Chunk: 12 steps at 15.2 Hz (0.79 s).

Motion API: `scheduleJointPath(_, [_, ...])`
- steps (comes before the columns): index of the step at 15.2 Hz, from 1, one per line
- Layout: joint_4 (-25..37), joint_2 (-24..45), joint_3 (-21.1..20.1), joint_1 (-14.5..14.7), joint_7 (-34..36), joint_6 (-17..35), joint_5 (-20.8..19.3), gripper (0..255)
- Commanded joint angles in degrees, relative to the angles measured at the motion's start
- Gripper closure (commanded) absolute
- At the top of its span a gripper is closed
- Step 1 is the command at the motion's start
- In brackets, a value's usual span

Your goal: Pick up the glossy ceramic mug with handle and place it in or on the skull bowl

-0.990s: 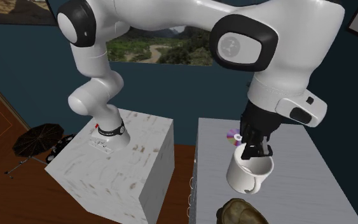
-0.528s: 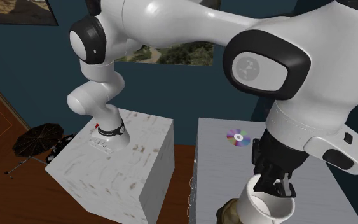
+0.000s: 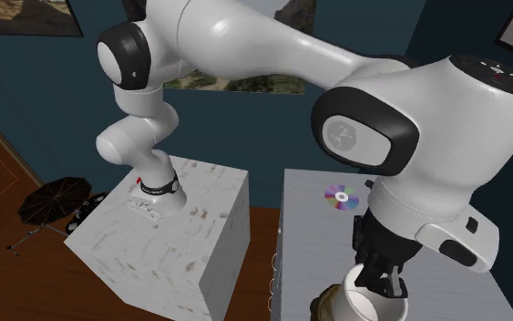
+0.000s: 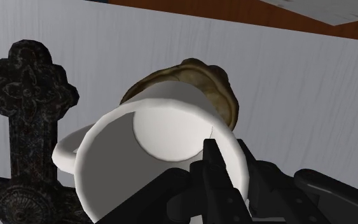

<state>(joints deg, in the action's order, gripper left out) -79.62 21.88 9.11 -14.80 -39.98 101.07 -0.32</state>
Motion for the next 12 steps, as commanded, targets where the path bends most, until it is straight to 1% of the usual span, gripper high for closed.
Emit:
scheduleJointPath(1, [-1.0, 0.4, 0.0, 0.0, 0.1, 1.5, 0.0, 255])
scheduleJointPath(7, [-5.1, 0.7, -0.1, 0.1, 0.2, 5.9, 0.1, 255])
scheduleJointPath(12, [-5.5, 0.8, -0.1, 0.1, 0.3, 6.4, 0.1, 255])
